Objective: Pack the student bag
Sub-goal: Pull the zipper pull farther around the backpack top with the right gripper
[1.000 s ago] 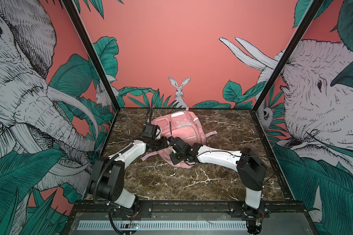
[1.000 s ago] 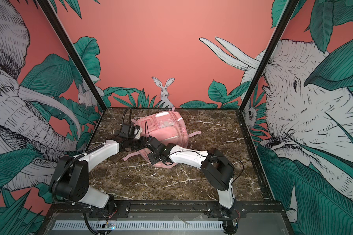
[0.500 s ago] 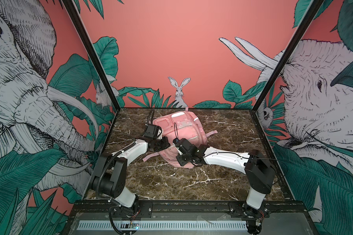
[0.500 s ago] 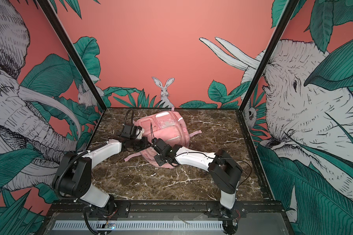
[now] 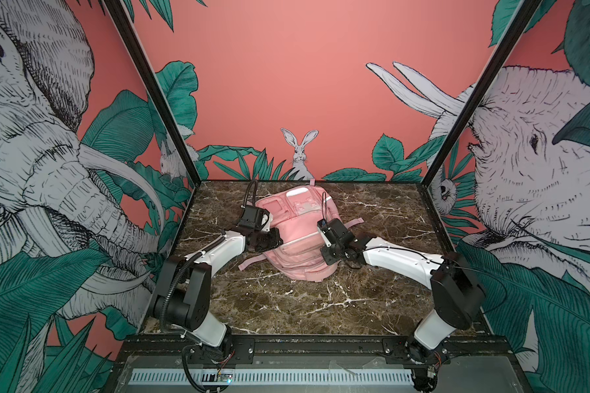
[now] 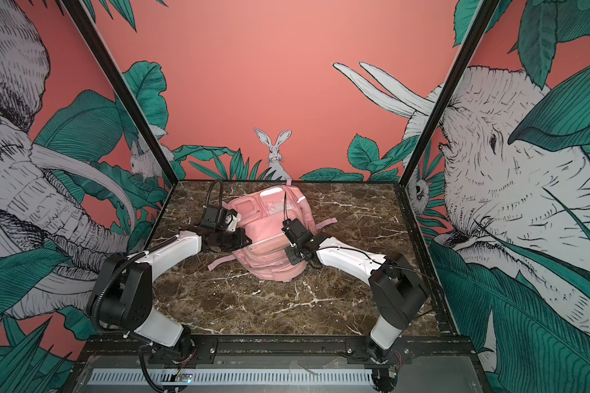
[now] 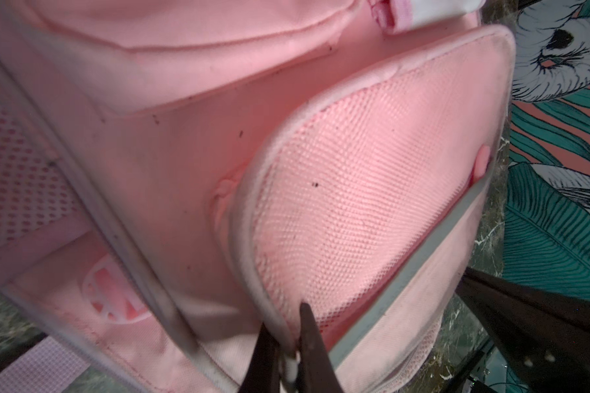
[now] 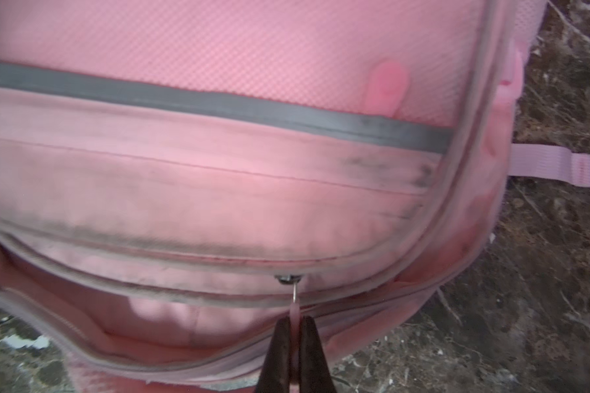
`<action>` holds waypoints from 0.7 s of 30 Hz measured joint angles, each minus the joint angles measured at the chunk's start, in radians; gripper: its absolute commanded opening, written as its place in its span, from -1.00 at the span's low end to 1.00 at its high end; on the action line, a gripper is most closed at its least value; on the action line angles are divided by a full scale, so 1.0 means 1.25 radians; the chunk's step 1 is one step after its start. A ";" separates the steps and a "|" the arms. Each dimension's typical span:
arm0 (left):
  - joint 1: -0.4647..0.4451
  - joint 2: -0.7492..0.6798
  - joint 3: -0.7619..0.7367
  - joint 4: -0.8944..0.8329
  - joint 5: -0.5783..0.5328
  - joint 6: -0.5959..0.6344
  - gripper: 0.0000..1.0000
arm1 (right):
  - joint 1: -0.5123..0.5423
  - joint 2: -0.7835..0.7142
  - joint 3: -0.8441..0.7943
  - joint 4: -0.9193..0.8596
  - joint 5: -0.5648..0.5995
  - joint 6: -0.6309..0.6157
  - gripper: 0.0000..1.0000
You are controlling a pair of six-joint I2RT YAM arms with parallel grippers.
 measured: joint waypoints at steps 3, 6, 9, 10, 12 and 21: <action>0.003 0.000 0.010 -0.017 -0.002 0.016 -1.00 | -0.033 0.002 0.000 -0.002 0.007 0.000 -1.00; 0.005 0.000 0.022 -0.033 -0.004 0.032 -1.00 | -0.046 0.004 0.001 0.002 0.004 -0.001 -1.00; 0.009 0.001 0.035 -0.053 -0.014 0.049 -1.00 | -0.046 0.000 -0.001 0.002 -0.014 -0.001 -1.00; 0.013 0.002 0.042 -0.062 -0.019 0.056 -1.00 | -0.045 -0.005 -0.006 0.005 -0.023 -0.001 -1.00; 0.018 0.009 0.062 -0.085 -0.032 0.071 -1.00 | -0.038 -0.031 -0.027 0.016 -0.042 0.000 -1.00; 0.033 0.140 0.240 -0.193 -0.121 0.131 -1.00 | 0.091 -0.089 -0.039 0.016 -0.058 0.057 -1.00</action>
